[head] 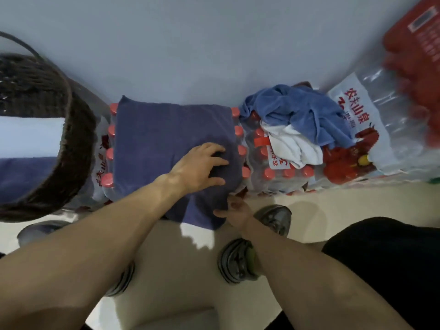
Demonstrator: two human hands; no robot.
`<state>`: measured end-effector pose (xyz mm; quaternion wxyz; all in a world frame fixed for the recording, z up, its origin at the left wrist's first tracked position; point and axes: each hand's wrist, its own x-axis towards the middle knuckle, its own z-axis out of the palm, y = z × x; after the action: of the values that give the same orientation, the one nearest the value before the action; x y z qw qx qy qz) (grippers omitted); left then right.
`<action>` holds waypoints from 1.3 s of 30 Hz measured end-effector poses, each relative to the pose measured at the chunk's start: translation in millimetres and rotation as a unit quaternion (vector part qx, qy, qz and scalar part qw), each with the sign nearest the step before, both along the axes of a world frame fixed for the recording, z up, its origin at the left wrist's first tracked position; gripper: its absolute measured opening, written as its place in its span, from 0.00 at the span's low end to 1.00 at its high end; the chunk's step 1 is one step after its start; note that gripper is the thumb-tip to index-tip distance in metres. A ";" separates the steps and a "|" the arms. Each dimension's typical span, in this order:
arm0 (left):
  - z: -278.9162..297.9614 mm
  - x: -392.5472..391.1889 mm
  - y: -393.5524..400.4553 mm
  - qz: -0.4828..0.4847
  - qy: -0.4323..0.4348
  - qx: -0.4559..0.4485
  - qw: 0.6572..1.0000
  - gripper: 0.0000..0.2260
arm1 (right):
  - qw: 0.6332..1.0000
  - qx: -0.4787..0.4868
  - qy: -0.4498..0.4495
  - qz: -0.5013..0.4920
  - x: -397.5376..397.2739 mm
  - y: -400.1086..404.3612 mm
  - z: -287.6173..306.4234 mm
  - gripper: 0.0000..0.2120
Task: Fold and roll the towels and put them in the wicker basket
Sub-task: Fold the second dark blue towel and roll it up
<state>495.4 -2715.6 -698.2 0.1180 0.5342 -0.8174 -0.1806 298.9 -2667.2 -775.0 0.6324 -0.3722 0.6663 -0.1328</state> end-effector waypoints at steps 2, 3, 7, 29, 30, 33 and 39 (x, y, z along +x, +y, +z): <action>2.0 -0.4 -2.3 0.005 0.004 0.014 1.000 0.27 | 1.000 -0.018 0.016 -0.013 2.0 2.2 -8.1 0.30; 3.0 -1.3 -2.8 0.008 0.008 0.021 1.000 0.27 | 0.999 -0.030 0.027 -0.008 3.3 1.2 -10.5 0.30; 5.2 1.0 -4.0 0.011 0.023 0.034 0.999 0.27 | 0.998 -0.024 0.056 0.017 2.4 -1.9 -19.8 0.20; 90.7 -1.9 -14.5 0.025 -0.034 0.162 0.986 0.11 | 0.961 0.018 0.161 0.224 51.5 -61.8 187.0 0.17; 108.9 3.7 -18.1 0.039 -0.036 0.173 0.983 0.11 | 0.959 0.032 0.156 0.234 53.1 -67.8 206.2 0.15; 160.2 21.5 -21.0 0.044 -0.040 0.282 0.958 0.10 | 0.962 0.045 0.113 0.244 60.5 -80.8 250.6 0.07; 181.3 31.8 9.9 0.107 0.139 0.232 0.957 0.22 | 0.994 0.021 -0.039 0.099 75.4 -91.7 276.3 0.05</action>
<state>527.1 -2705.7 -517.0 0.1220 0.6009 -0.6668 -0.4236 374.3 -2758.9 -498.7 0.6755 -0.4176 0.6037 -0.0698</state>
